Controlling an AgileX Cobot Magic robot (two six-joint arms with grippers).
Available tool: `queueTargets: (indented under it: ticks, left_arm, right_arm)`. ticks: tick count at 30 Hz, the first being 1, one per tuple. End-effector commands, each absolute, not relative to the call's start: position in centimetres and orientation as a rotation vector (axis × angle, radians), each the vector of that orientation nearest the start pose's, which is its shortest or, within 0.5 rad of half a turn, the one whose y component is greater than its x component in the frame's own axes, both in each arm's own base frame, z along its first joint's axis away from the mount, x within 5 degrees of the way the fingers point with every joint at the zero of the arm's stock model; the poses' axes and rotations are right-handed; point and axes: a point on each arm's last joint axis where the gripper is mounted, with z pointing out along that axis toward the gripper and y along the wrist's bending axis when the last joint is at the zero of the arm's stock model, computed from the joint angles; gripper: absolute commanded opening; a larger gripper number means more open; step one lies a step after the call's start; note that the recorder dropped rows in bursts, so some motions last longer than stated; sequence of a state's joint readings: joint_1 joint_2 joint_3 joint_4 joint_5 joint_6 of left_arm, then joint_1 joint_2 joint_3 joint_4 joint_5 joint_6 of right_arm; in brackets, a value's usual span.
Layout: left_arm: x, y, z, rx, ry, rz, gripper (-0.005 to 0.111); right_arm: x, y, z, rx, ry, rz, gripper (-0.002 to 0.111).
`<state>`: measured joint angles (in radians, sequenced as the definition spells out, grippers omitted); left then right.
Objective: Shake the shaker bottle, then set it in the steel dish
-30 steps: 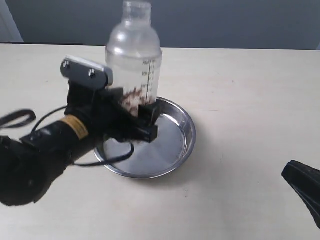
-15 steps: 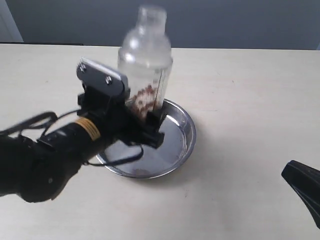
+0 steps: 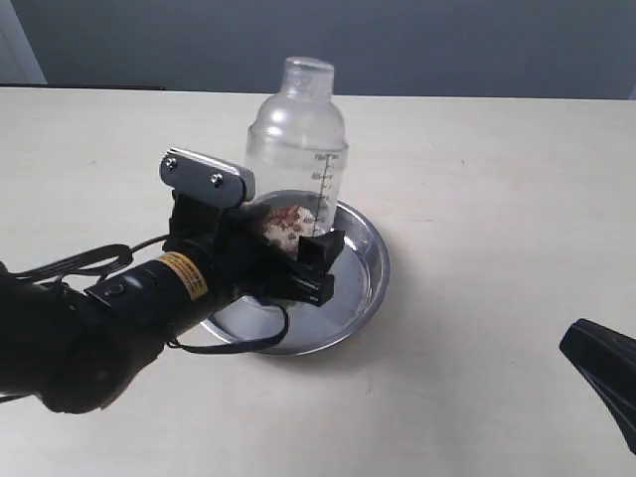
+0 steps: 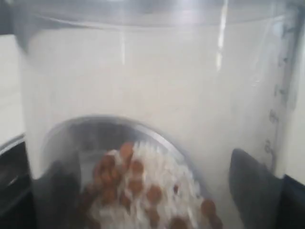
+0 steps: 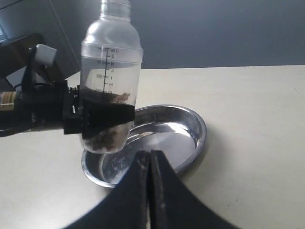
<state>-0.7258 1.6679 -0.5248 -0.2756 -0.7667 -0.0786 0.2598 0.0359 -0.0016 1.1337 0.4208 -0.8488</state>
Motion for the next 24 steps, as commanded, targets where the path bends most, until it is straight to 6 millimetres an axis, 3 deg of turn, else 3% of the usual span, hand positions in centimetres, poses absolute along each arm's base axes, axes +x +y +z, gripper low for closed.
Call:
queueTargets:
  ticks: [1,4,6,8,10,12,13,14,17,19,20,24]
  left_arm:
    - [23.6,-18.4,22.7,0.253,1.593,-0.576,0.000]
    - [23.6,-18.1,19.7,0.292,1.778,-0.482,0.000]
    - [23.3,-18.1,18.0,0.289,1.783,-0.505,0.000]
    - [23.3,-18.1,18.6,0.266,1.690,-0.559,0.000]
    - [23.3,-18.3,21.5,0.234,1.566,-0.614,0.000]
    - [23.4,-18.5,23.6,0.272,1.570,-0.602,0.000]
    - [23.4,-18.6,23.5,0.312,1.617,-0.570,0.000]
    - [23.5,-18.6,22.7,0.335,1.696,-0.533,0.000]
    - [23.3,-18.0,17.6,0.348,1.906,-0.441,0.000]
    - [23.0,-17.9,16.8,0.321,1.881,-0.477,0.000]
    - [23.0,-18.1,17.6,0.318,1.813,-0.519,0.000]
    - [22.6,-18.4,24.2,0.305,1.597,-0.644,0.000]
  right_arm:
    - [4.2,4.5,19.5,-0.298,1.715,0.688,-0.001]
    - [4.2,4.5,19.5,-0.298,1.715,0.688,-0.001]
    - [4.2,4.5,19.5,-0.298,1.715,0.688,-0.001]
    - [4.2,4.5,19.5,-0.298,1.715,0.688,-0.001]
    - [4.2,4.5,19.5,-0.298,1.715,0.688,-0.001]
    - [4.2,4.5,19.5,-0.298,1.715,0.688,-0.001]
    - [4.2,4.6,19.5,-0.296,1.714,0.691,-0.001]
    - [4.2,4.6,19.5,-0.296,1.714,0.691,-0.001]
    - [4.2,4.5,19.6,-0.294,1.713,0.690,-0.001]
    - [4.2,4.5,19.6,-0.294,1.713,0.690,-0.001]
    - [4.2,4.5,19.6,-0.294,1.713,0.690,-0.001]
    - [4.2,4.5,19.6,-0.294,1.713,0.690,-0.001]
